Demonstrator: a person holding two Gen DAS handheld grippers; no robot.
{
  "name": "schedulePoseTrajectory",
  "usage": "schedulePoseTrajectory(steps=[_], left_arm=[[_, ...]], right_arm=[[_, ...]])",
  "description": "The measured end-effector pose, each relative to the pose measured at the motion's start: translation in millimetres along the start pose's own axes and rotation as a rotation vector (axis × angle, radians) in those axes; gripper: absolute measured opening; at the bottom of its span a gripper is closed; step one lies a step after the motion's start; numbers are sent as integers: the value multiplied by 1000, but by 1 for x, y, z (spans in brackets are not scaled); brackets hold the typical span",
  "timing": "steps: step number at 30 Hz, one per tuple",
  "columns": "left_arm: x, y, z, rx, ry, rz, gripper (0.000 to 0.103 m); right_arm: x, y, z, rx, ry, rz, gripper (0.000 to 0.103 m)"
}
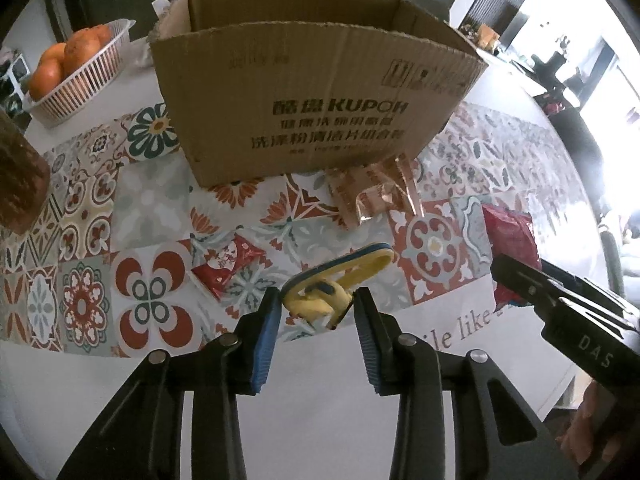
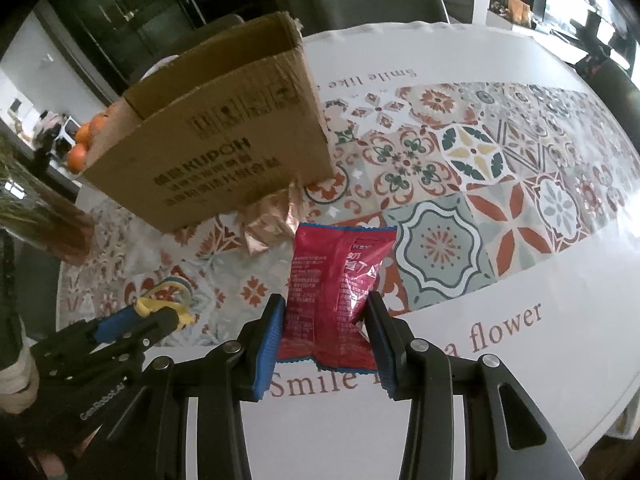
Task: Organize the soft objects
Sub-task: 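Carry the red bag with the right tool while the left tool carries the yellow toy to the box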
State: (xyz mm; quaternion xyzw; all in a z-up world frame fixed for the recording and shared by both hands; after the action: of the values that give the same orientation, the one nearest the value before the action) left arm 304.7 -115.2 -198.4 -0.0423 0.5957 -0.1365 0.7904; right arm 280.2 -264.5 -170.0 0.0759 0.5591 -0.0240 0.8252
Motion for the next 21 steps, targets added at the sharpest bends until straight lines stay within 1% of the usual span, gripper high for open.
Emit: schedulePoseTrajectory(steps=[6, 14, 21], left_arm=[[-9, -4, 7, -11, -29, -21, 37], [-43, -8, 19, -1, -123, -32, 37], [-74, -15, 31, 6, -200, -60, 37]], right_arm=[[-11, 4, 7, -13, -32, 14, 42], [-40, 14, 24, -48, -119, 24, 42], [-66, 23, 42, -83, -193, 40, 42]])
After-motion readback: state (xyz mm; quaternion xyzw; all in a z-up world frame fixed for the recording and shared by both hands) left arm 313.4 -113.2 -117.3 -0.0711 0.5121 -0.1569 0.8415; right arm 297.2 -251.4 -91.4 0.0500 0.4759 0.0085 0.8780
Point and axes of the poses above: each gripper's, at about its wrist camera, not at the fingertips, and x roughly the way its jaws point, y to its left, z to its top, the point moved 9 cm from there along x, roughly the way its jaws point, and after that the axes turned 12 degrees about -x, right-handed, at the moved point
